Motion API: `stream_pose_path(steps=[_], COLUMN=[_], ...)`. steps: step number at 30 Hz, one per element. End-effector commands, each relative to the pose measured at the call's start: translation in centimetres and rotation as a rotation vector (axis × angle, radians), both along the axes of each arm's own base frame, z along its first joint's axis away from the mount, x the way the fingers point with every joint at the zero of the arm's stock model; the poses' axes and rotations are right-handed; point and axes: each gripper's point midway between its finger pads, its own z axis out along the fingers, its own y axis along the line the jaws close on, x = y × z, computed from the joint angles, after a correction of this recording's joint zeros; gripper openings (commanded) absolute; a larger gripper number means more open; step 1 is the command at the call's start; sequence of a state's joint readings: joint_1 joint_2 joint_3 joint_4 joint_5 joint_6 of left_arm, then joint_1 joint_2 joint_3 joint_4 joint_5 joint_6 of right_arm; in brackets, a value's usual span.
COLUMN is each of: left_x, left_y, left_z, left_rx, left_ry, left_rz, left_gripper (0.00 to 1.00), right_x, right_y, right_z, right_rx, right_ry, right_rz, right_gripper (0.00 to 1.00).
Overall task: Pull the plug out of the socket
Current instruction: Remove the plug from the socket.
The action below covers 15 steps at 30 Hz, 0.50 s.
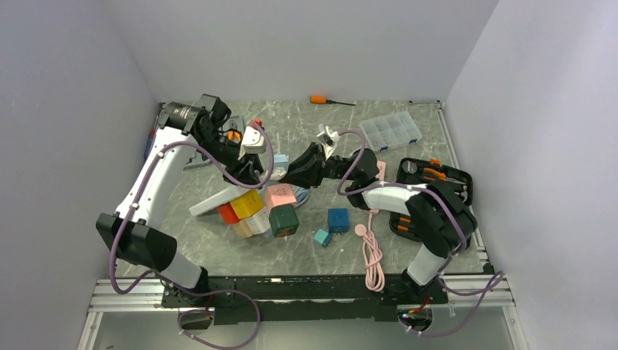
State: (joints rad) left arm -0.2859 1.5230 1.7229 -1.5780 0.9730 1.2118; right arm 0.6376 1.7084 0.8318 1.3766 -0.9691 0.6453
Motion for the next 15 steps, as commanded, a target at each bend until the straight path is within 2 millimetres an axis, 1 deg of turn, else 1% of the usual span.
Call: stream_pose_path(steps=[1,3,5,7,9,12,15], left_x=[3.3,3.6,3.5,3.4,3.6,4.1,4.6], left_y=[-0.2,-0.6,-1.2,-1.9,-2.6,-3.3,-3.5], left_z=[0.5,0.2,0.6,0.9,1.0,1.2,0.9], left_rx=[-0.012,-0.003,-0.005,-0.008,-0.003,0.003,0.021], left_ry=[-0.073,-0.051,-0.05,-0.063,-0.084,-0.1,-0.072], left_rz=[0.045,0.045,0.032,0.018,0.016,0.013,0.009], left_gripper=[0.08,0.22,0.38,0.49,0.53,0.53,0.51], right_x=[-2.4,-1.8,-1.7,-1.7,-1.7,-1.8,-1.7], right_y=[-1.0,-0.6,-0.1,0.3,0.6,0.6,0.5], right_z=[5.4,4.6,4.1,3.7,3.5,3.5,3.3], right_rx=[0.064,-0.01,-0.064,-0.111,-0.15,-0.17,-0.185], right_ry=[-0.116,-0.051,-0.034,-0.047,-0.047,-0.043,-0.032], right_rz=[-0.011,-0.027,-0.044,-0.067,-0.086,-0.098,-0.106], right_gripper=[0.0,0.0,0.0,0.0,0.0,0.0,0.0])
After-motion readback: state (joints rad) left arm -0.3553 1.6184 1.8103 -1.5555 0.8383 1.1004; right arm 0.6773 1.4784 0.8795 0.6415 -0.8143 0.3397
